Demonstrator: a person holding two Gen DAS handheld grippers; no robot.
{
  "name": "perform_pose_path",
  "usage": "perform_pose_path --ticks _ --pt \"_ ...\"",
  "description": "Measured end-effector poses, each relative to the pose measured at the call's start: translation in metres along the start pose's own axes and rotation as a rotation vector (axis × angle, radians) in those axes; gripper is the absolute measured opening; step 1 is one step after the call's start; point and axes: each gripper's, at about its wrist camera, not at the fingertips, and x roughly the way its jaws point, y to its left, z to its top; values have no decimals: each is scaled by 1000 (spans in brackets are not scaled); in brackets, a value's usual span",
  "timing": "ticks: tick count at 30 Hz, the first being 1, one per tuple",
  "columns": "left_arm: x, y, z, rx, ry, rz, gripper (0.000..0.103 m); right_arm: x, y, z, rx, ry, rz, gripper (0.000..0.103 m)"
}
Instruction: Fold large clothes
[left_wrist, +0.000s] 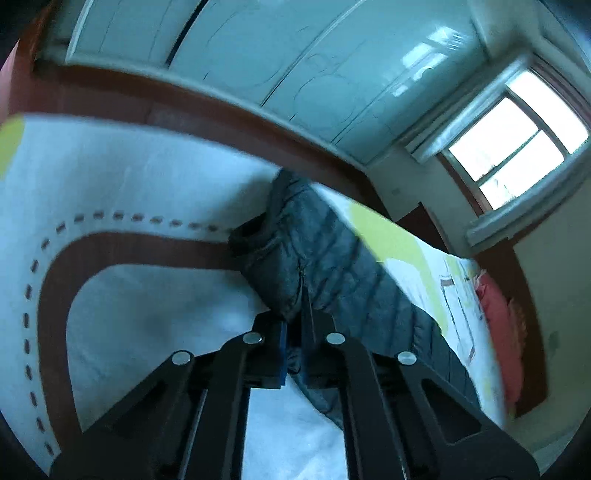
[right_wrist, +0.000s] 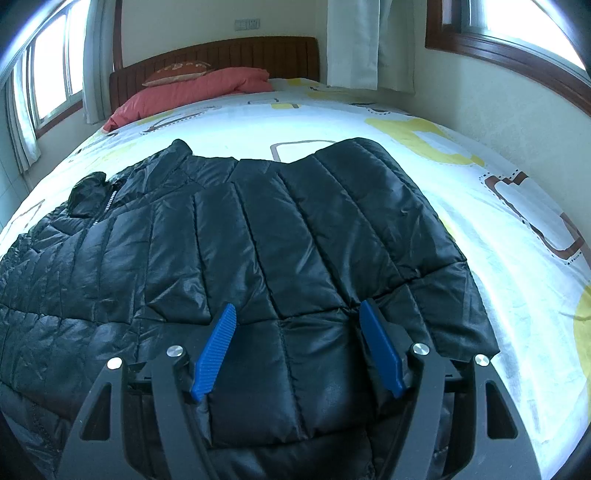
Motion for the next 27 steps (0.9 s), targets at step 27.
perform_pose_path --ticks 27 --pt "-122 -341 -387 1023 268 -578 3 -2 0 -2 22 -6 26 72"
